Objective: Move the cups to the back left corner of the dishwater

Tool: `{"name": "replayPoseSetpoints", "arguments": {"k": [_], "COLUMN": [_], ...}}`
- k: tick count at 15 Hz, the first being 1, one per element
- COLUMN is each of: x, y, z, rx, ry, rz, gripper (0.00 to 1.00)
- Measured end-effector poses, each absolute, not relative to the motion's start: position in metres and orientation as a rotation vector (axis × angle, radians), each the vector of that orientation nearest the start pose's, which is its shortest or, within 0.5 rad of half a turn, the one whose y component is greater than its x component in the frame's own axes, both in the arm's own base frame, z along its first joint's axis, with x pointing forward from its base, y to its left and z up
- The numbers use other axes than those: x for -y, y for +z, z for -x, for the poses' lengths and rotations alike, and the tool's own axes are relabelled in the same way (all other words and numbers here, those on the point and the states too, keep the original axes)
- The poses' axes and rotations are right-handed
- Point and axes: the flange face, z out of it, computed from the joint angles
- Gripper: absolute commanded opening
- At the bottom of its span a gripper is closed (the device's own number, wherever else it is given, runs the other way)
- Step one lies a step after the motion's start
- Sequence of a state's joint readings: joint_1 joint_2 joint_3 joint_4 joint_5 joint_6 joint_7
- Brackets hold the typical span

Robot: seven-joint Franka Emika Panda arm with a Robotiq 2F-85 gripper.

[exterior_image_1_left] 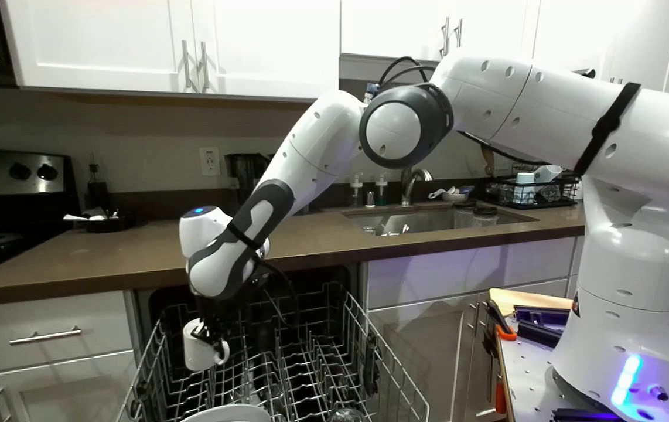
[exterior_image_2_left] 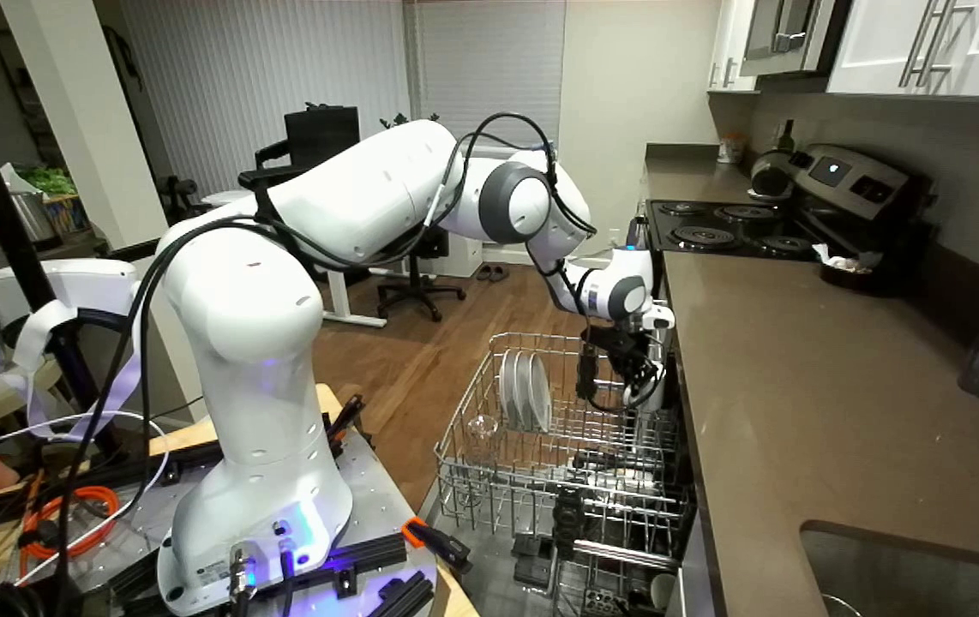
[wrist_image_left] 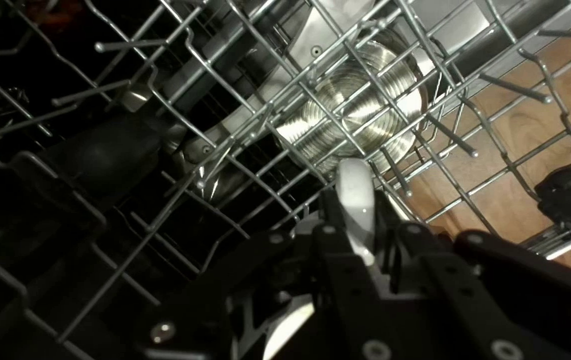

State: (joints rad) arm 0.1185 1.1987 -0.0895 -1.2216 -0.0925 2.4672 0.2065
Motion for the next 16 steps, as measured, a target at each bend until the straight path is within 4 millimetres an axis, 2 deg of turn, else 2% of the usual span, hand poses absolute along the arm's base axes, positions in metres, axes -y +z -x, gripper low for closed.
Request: {"name": "replayPoseSetpoints", "arguments": {"k": [16], "x": [-0.039], "y": [-0.011], "z": [-0.74], "rx": [-0.079], "ry": [-0.034], "rz": [3.257], "gripper": [0.1]}}
